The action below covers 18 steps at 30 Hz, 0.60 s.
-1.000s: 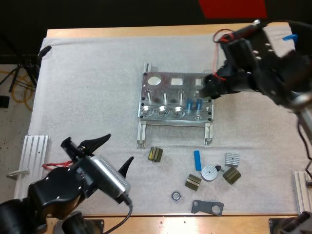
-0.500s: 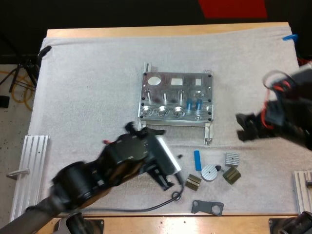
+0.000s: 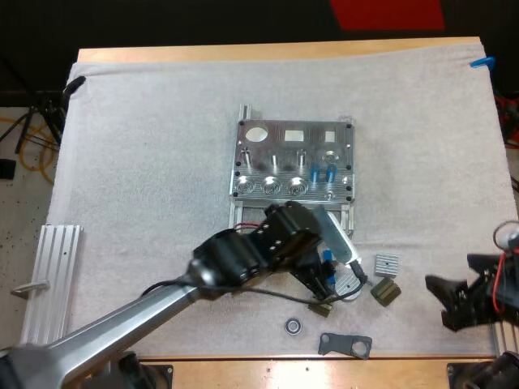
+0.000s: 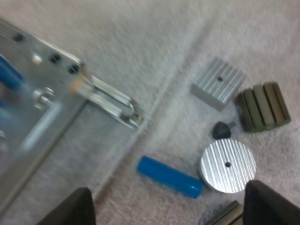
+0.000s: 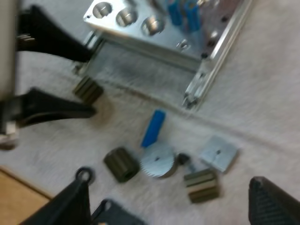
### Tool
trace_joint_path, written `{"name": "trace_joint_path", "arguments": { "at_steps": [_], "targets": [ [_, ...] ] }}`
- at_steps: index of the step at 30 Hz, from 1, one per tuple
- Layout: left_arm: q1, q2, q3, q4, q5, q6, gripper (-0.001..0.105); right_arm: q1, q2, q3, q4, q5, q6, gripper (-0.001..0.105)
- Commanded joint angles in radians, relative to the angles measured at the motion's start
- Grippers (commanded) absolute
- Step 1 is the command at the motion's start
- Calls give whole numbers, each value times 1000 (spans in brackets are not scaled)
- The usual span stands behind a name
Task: Load cells from left to right
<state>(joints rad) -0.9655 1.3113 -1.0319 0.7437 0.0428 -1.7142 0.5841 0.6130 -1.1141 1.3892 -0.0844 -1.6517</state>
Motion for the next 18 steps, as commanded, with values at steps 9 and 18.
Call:
{"name": "trace_joint_path", "arguments": {
  "at_steps": [9, 18],
  "targets": [
    [0, 224, -2, -76, 6, -191, 65, 1, -60, 76, -4, -27, 19, 68],
    [0, 384, -44, -76, -43, -279, 65, 1, -60, 76, -8, -27, 19, 68]
  ]
}}
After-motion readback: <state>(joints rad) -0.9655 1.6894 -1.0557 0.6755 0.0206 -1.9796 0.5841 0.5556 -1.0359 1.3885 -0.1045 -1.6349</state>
